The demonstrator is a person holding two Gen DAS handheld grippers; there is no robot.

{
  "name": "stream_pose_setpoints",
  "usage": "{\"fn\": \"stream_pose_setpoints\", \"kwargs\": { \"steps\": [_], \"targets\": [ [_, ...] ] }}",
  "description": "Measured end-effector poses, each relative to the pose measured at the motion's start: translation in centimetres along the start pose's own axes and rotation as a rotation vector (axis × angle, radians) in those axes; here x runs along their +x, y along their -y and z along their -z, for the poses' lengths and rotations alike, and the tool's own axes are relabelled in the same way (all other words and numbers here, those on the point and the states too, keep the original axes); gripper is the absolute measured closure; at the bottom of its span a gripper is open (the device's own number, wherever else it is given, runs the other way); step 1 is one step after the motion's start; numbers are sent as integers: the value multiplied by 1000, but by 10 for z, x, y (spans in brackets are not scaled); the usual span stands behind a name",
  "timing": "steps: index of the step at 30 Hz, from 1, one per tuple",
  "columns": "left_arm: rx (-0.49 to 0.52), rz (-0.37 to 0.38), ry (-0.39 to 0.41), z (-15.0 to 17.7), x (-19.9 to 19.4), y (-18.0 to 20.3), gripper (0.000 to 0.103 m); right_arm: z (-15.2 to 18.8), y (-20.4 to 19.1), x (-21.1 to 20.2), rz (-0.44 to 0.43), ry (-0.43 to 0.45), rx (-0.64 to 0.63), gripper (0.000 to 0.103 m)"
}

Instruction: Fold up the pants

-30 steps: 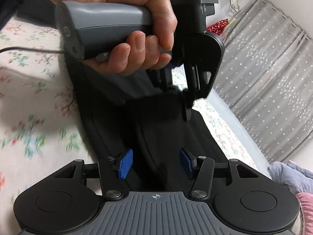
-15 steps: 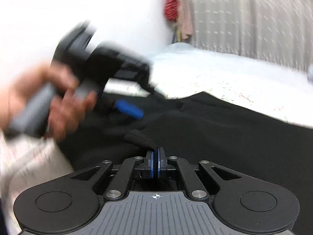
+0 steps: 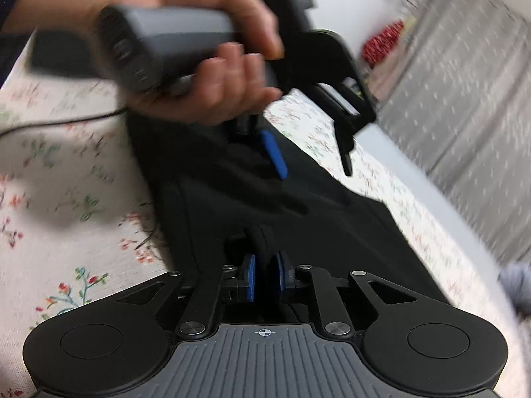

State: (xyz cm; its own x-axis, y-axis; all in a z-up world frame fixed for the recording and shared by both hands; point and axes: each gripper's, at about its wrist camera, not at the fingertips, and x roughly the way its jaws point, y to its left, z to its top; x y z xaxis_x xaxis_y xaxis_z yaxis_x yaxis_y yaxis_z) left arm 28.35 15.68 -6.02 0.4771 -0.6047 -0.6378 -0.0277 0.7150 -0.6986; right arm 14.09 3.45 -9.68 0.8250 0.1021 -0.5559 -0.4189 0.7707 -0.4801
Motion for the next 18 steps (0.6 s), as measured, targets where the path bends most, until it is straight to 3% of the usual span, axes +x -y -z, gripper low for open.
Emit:
{"fn": "stream_pose_setpoints", "kwargs": {
  "steps": [4,6,7,8,12,15,16,17,18],
  "targets": [
    [-17,6,6,-3,-4,-5,19,-5,-2,1,-8,-18,-45,84],
    [-13,5,7,-3,-5,-4,19,-9,0,-3,-33,-14,-15,66],
    [-11,6,5,-2,-5,-4,19,-11,1,-6,-46,-11,0,52],
    [-10,7,3,-2,-5,-4,19,-11,1,-10,-39,-10,0,50],
    [-3,6,0,-1,-5,-4,19,-12,-3,6,-2,-64,11,57],
    [0,7,-4,-1,-4,-4,19,-12,0,14,-35,-92,71,72],
    [-4,9,-6,-1,-3,-3,19,-11,-1,16,-41,-95,75,85],
    [-8,16,-8,-2,-2,-4,19,-12,-1,19,-38,-93,75,91],
    [-13,24,-11,-2,-2,-4,19,-12,0,21,-31,-90,85,94]
  ]
}}
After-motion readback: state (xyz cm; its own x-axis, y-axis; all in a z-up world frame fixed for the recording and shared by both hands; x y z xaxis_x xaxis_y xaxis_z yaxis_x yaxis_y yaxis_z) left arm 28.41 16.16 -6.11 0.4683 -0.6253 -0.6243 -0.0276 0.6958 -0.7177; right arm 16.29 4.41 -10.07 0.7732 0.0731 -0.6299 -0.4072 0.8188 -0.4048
